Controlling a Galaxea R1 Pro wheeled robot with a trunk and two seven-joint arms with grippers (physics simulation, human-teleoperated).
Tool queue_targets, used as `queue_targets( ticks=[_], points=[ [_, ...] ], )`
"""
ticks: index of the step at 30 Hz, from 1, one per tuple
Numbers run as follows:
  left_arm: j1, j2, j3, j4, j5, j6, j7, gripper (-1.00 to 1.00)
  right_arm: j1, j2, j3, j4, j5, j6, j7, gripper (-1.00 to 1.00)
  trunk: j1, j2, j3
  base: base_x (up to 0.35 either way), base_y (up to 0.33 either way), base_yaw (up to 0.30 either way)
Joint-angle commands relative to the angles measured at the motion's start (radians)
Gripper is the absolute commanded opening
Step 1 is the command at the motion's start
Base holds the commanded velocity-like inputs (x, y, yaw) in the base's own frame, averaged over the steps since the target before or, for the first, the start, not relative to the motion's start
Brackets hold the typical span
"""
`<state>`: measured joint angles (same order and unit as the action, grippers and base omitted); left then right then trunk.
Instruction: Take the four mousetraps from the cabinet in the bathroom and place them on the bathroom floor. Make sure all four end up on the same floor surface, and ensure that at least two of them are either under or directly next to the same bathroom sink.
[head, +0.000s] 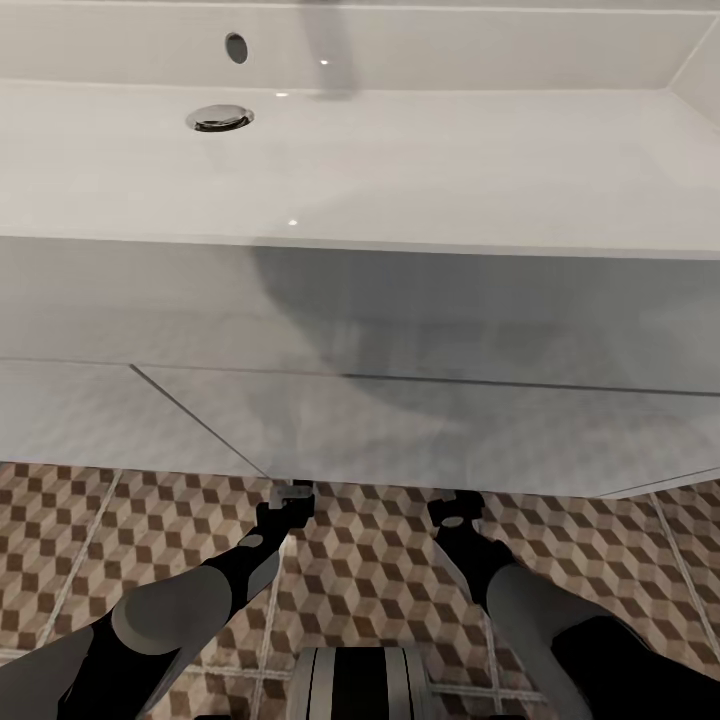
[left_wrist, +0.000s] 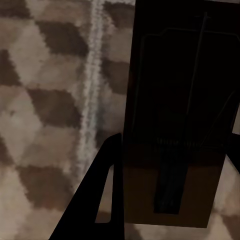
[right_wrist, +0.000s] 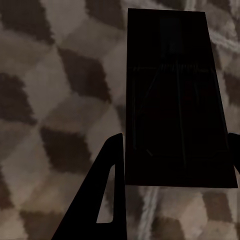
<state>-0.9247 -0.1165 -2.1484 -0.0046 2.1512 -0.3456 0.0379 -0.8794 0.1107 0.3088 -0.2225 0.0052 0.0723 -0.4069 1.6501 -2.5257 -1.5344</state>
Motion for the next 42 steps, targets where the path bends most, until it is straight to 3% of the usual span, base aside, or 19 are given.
queue_targets(
  ticks=[1,14,33,42],
  points=[
    [0.000,0.000,-0.008,-0.001,0.002,-0.003,0.008,-1.00,-0.002,0.000,0.007,0.000,-0.001,0.009,-0.004,-1.00,0.000,0.000,-0.001,0.000,0.000,0.000],
    [0.000,0.001,-0.008,0.000,0.002,-0.003,0.008,-1.00,-0.006,0.000,0.007,-0.002,0.002,0.000,-0.001,-1.00,0.000,0.000,-0.001,0.000,0.000,0.000],
    [0.000,-0.001,-0.007,0.002,0.002,-0.001,0.011,-1.00,0.000,0.001,0.007,-0.008,0.003,-0.015,0.000,-1.00,0.008,-0.005,-0.074,0.000,0.000,0.000],
    [-0.002,-0.016,-0.007,0.002,0.002,-0.004,0.010,-1.00,0.000,0.000,0.009,-0.014,0.005,-0.021,0.000,-1.00,0.008,-0.005,-0.074,0.000,0.000,0.000]
  ],
)
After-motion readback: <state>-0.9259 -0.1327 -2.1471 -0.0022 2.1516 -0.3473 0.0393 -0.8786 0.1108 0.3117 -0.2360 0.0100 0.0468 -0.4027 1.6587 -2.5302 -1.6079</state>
